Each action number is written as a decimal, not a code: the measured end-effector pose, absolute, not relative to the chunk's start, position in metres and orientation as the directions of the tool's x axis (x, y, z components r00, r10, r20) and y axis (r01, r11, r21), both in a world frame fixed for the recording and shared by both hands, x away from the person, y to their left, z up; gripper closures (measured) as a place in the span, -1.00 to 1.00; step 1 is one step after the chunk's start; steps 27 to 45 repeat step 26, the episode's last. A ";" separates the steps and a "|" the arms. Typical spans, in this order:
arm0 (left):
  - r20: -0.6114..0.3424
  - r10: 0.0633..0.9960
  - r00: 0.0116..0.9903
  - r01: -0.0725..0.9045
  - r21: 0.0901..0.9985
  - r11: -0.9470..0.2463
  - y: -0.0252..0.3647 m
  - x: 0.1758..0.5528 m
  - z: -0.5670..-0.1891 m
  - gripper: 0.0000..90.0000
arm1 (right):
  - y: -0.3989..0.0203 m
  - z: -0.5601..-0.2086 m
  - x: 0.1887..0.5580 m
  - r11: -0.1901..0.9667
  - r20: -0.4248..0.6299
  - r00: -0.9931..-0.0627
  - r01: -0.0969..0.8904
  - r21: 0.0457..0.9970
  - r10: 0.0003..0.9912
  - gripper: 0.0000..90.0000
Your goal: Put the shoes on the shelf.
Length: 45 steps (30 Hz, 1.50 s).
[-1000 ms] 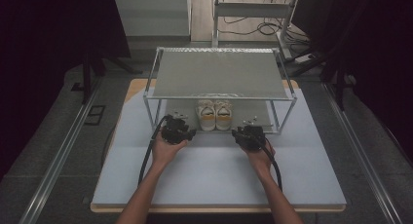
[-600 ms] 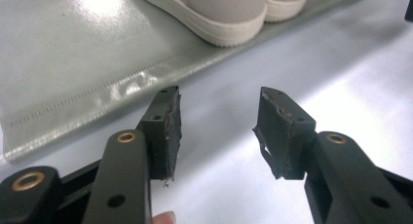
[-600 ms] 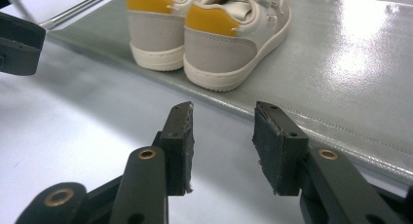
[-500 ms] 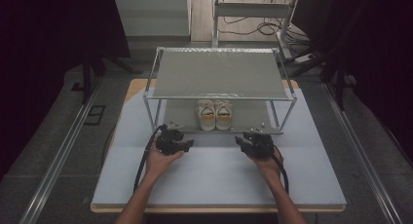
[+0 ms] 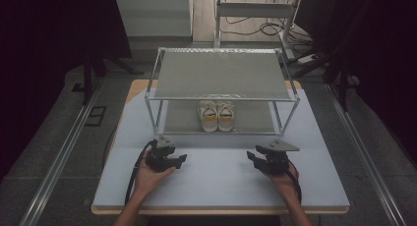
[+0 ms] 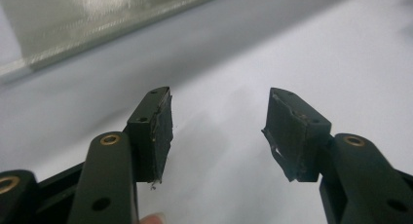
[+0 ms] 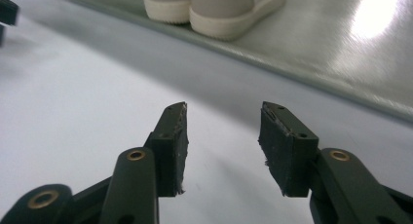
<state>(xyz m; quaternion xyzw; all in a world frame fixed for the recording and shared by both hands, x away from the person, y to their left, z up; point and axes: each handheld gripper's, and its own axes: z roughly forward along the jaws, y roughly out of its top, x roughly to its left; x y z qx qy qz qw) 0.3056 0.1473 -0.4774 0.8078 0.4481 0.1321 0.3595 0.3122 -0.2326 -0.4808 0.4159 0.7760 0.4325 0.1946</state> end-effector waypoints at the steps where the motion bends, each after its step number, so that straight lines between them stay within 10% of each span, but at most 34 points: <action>1: -0.109 0.819 0.563 0.629 0.699 -0.340 0.147 0.306 -0.477 -0.06 | -0.233 -0.481 0.312 0.280 0.058 -0.578 0.477 0.833 0.814 0.17; 45: -0.069 0.866 0.496 0.655 0.685 -0.320 0.179 0.299 -0.490 -0.20 | -0.279 -0.493 0.302 0.254 0.072 -0.518 0.530 0.809 0.852 -0.05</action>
